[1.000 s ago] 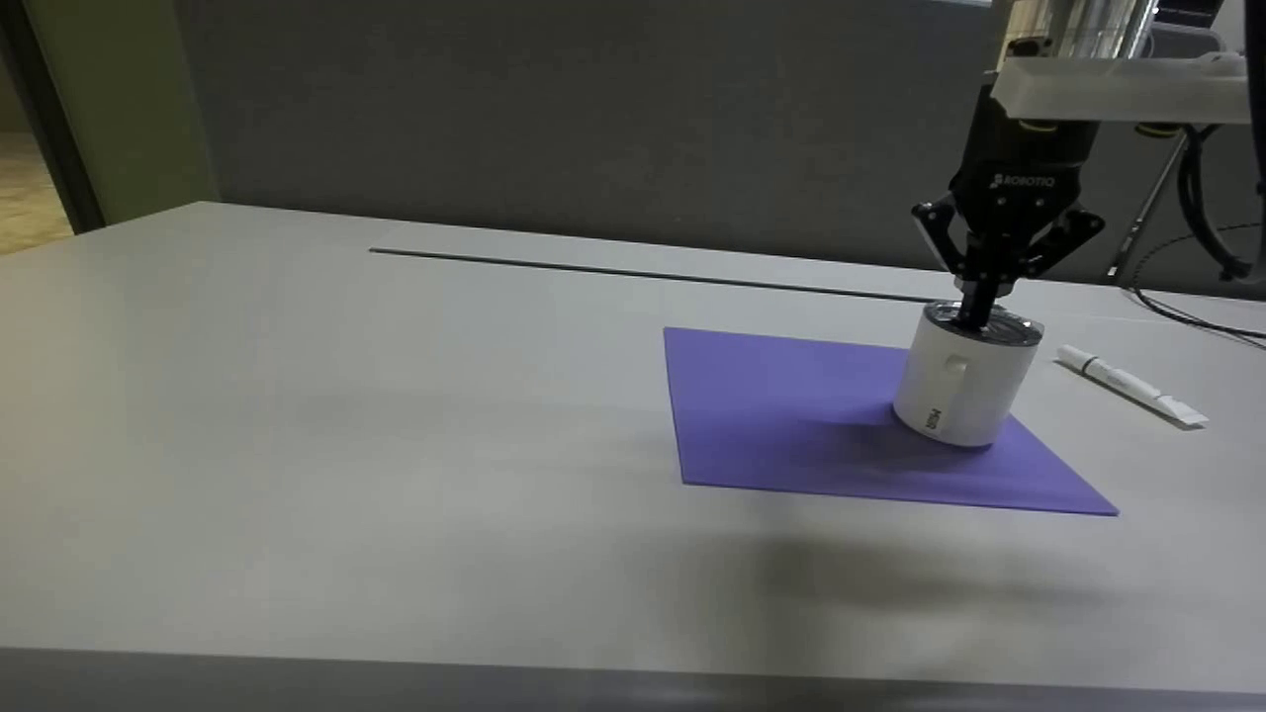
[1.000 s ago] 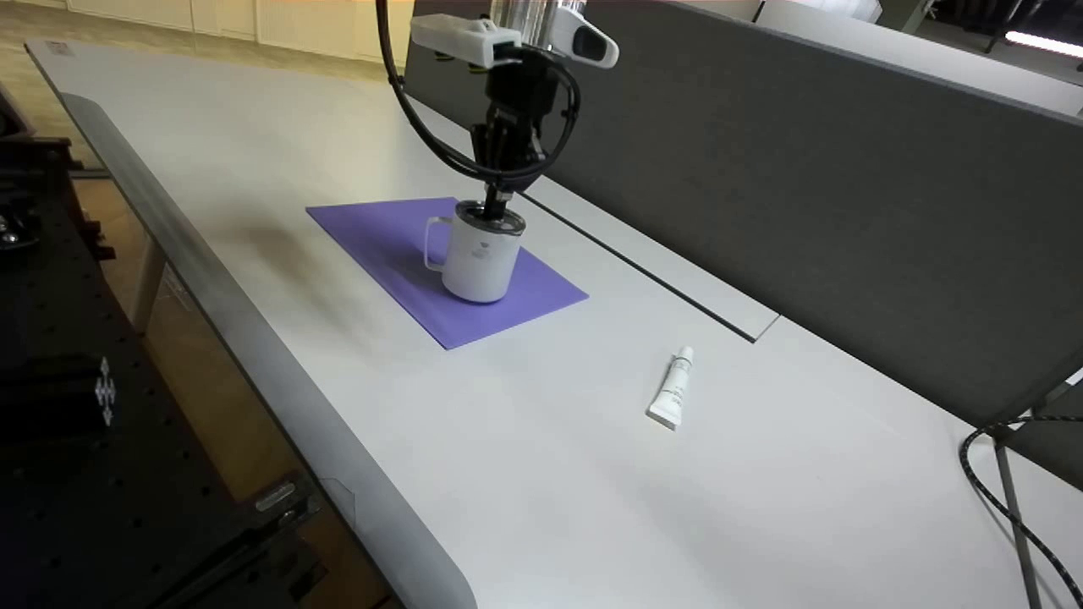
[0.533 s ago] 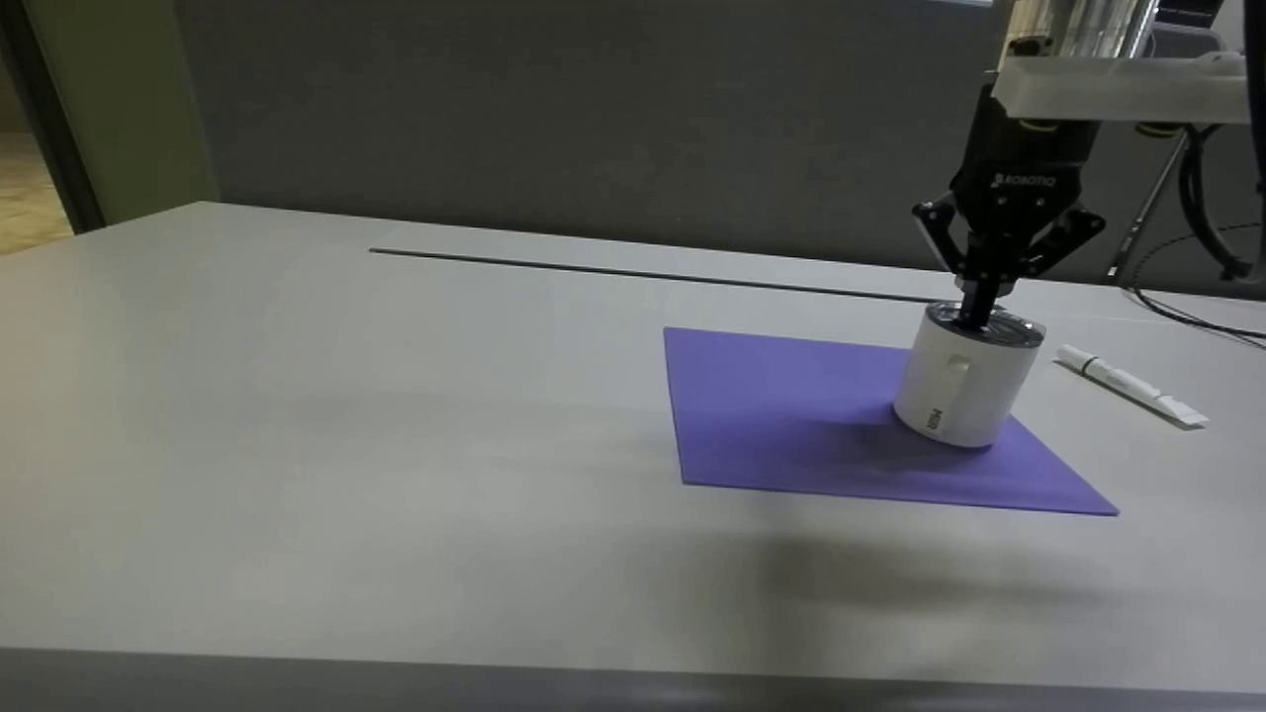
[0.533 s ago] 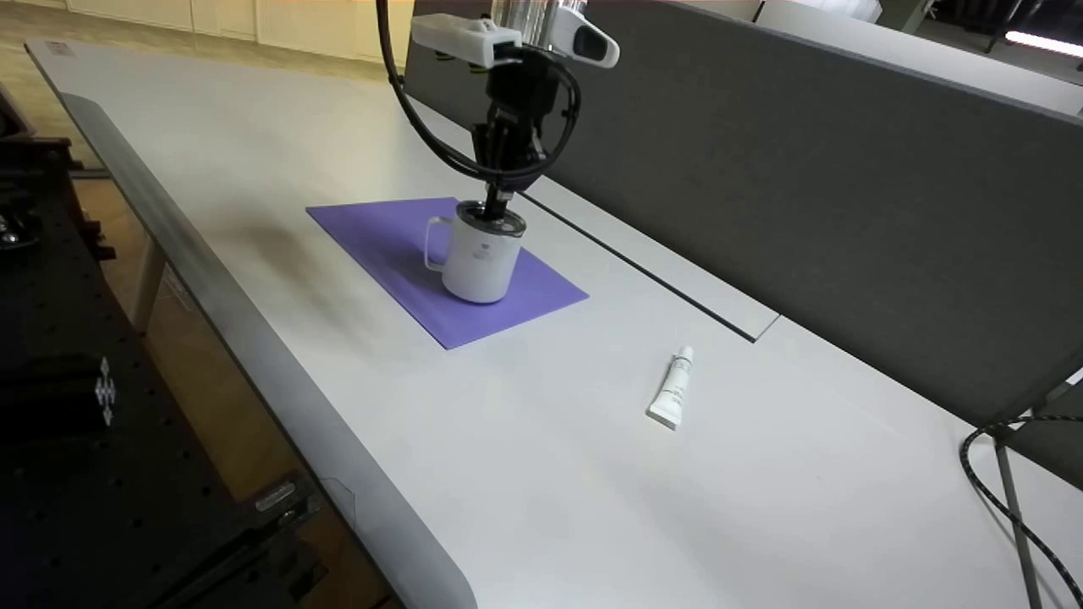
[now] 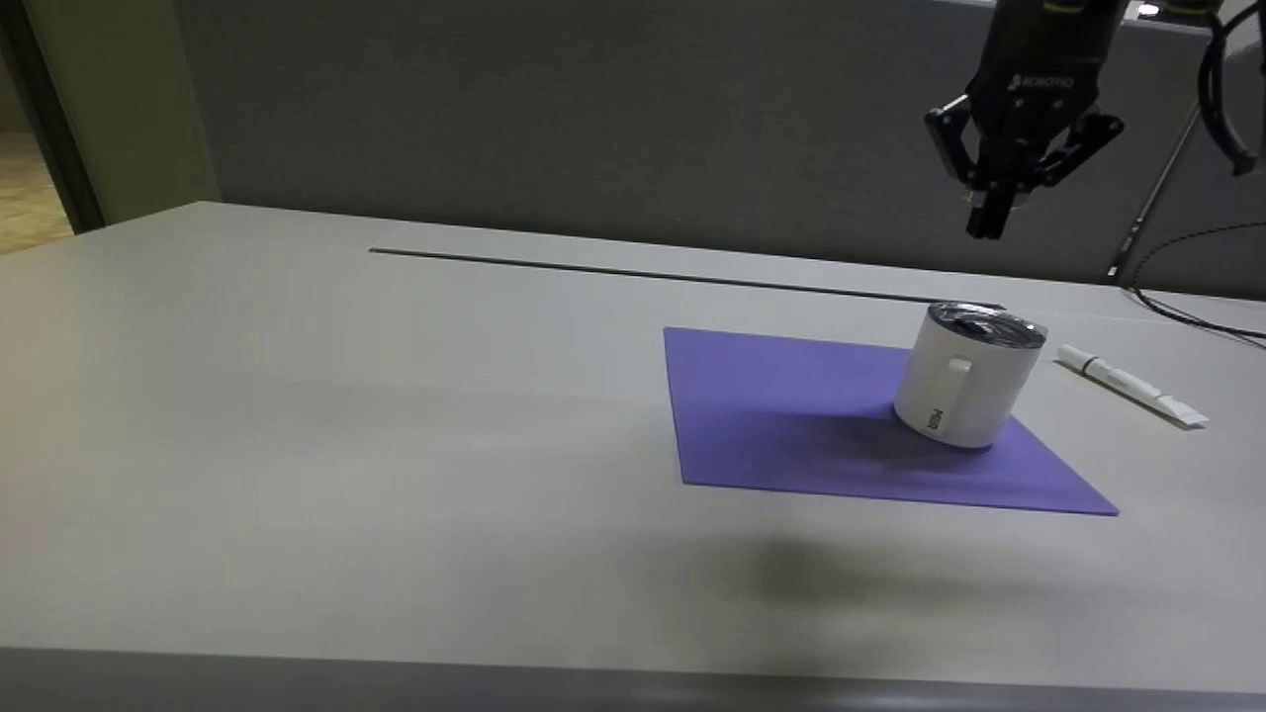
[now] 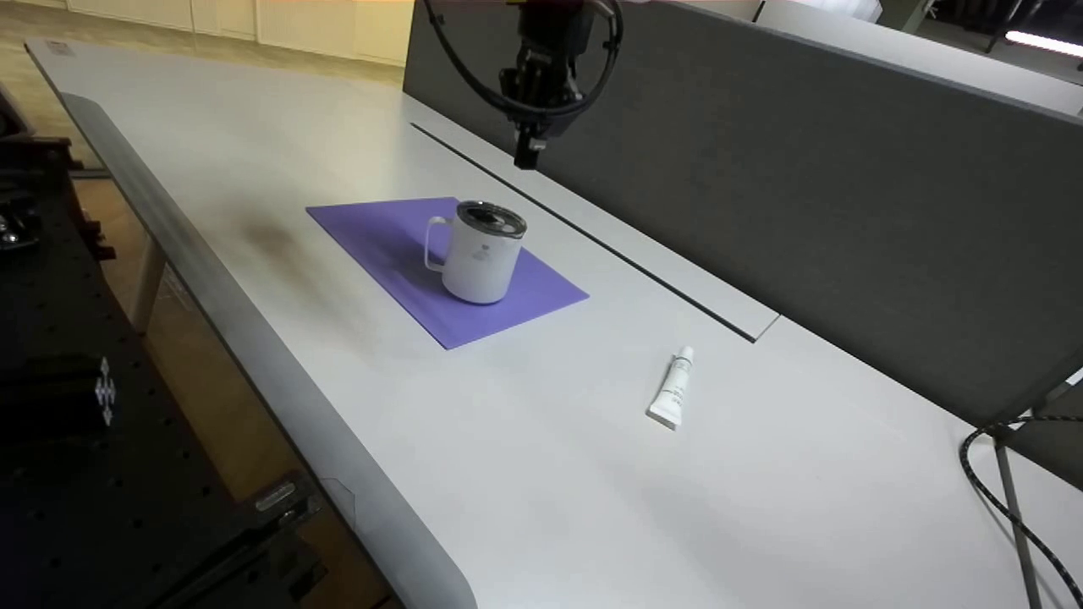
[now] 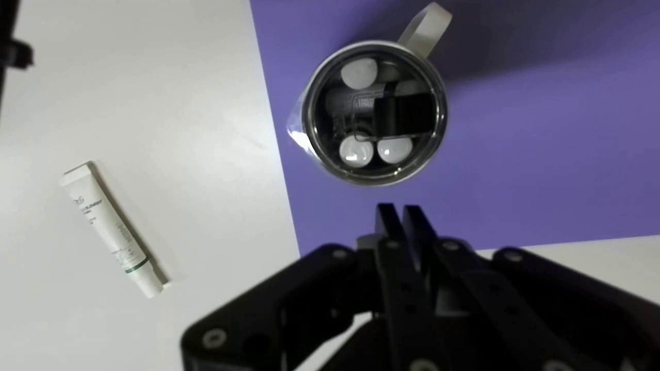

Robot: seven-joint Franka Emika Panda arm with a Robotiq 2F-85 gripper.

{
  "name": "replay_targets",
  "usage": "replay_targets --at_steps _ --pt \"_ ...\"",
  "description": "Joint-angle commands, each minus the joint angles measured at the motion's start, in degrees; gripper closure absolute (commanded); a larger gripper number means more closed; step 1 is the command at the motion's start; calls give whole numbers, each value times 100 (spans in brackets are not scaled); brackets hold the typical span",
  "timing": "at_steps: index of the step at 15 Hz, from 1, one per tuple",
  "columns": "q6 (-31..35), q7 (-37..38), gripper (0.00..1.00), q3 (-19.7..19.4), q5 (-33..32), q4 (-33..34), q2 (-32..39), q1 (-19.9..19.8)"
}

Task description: Close the opening on the coffee mug

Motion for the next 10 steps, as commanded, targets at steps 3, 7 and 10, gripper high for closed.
replay_targets --at_steps 3,7,10 --pt "-896 -253 47 85 -6 307 -377 -32" --pt "-1106 -305 19 107 -46 375 -435 -34" --pt "-1154 -294 1 110 -82 405 -426 -30"
